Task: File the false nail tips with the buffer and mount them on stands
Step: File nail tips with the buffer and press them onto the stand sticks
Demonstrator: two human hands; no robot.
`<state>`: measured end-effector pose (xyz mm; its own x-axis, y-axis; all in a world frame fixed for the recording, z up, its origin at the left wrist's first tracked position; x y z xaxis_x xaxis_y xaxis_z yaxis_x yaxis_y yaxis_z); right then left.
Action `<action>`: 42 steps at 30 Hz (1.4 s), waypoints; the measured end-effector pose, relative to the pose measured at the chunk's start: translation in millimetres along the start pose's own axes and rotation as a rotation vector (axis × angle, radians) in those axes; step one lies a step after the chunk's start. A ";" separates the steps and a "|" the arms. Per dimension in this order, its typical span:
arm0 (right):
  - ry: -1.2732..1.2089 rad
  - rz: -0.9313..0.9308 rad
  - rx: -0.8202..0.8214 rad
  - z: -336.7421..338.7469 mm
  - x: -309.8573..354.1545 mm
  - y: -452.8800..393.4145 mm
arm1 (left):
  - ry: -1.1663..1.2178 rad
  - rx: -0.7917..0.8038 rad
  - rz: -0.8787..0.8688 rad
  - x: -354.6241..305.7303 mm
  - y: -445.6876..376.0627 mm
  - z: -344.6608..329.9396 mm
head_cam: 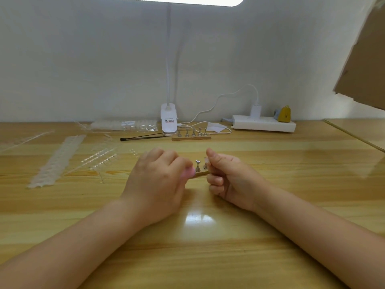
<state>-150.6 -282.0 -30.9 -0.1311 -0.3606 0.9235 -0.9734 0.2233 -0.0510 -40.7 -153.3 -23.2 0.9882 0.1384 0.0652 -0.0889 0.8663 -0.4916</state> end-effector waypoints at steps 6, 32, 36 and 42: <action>0.110 -0.003 -0.017 -1.5 -1.7 0.2 | 0.534 0.033 0.132 -1.8 0.2 -1.0; 1.734 0.058 -0.500 12.9 3.0 4.0 | 0.490 0.147 0.445 5.5 -0.6 -15.1; 1.772 0.051 -0.470 12.0 1.3 -0.4 | 0.529 0.142 0.426 3.8 -1.4 -15.6; 1.926 -0.006 -0.451 11.2 -0.6 -3.9 | 0.535 0.136 0.407 2.3 -1.5 -15.2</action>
<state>-148.8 -292.8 -35.5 0.5145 0.8556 0.0572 -0.8223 0.5112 -0.2501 -36.4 -161.5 -35.5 0.7954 0.2400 -0.5566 -0.4464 0.8531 -0.2702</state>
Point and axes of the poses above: each hand's wrist, its own y-axis away from the middle knuckle, its own z-axis out of the back of the hand, x = y × z, the point moved 2 cm from there along -y, towards the middle knuckle, and after that the axes turned 14 degrees about x, right-handed, at the moved point
